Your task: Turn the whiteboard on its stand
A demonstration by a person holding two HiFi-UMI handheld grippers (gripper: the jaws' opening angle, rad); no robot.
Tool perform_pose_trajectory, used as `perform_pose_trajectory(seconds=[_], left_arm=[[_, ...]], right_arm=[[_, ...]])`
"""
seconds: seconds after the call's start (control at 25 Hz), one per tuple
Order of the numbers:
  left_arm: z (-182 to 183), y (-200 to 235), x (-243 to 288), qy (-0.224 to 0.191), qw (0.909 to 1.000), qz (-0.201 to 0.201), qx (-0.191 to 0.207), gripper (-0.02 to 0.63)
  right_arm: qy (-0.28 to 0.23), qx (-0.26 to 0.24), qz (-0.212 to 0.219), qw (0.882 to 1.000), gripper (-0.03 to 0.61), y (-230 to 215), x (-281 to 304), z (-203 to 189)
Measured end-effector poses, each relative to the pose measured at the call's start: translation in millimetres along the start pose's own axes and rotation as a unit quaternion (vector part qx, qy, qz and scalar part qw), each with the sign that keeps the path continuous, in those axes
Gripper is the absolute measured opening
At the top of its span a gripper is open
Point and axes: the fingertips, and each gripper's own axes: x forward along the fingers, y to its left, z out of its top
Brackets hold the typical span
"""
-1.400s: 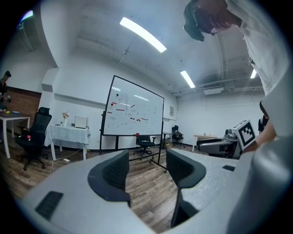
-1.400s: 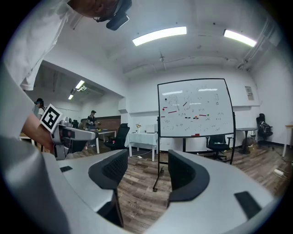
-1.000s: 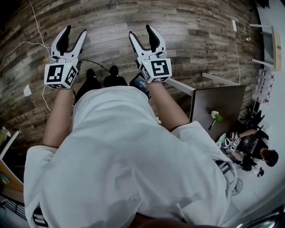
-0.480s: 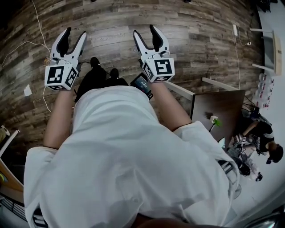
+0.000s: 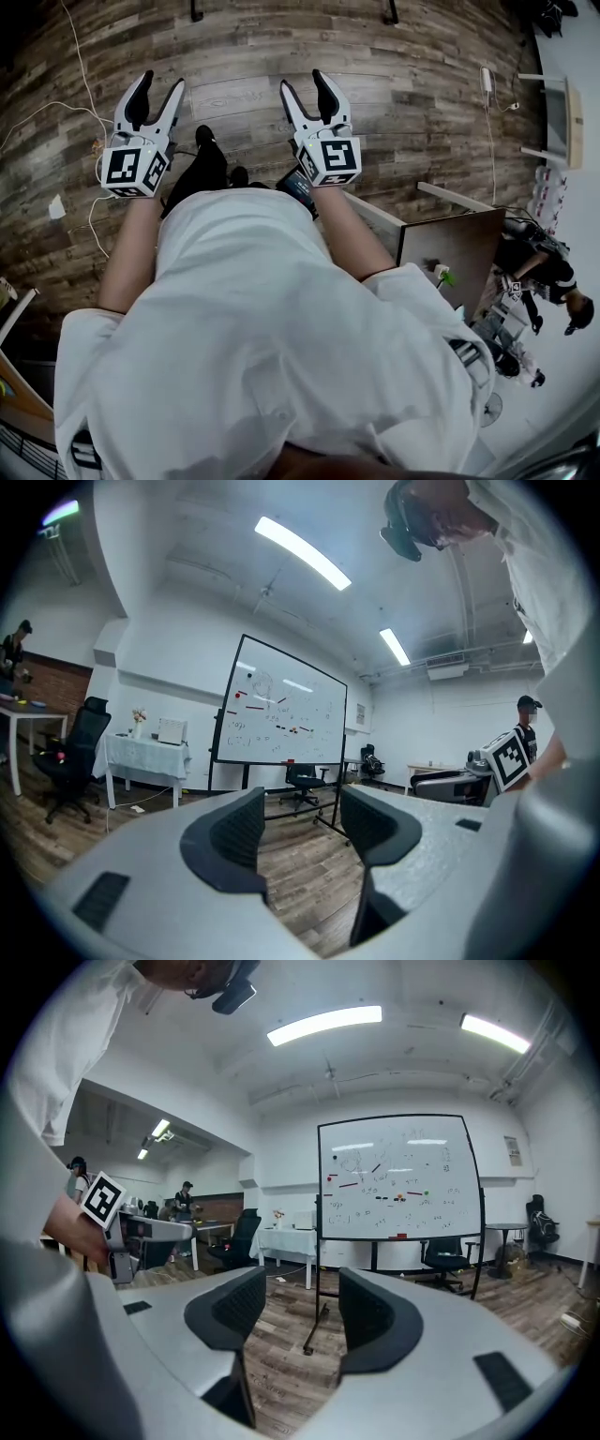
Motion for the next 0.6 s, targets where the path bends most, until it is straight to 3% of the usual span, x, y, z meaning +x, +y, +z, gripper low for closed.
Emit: perform_pose_trajectory(seconds=[0.6], left_arm=[[65, 164, 109, -0.043, 0.999, -0.008, -0.001, 0.252]], right_arm=[[-0.03, -0.022, -0.01, 0.999, 0.219, -13, 206, 89]])
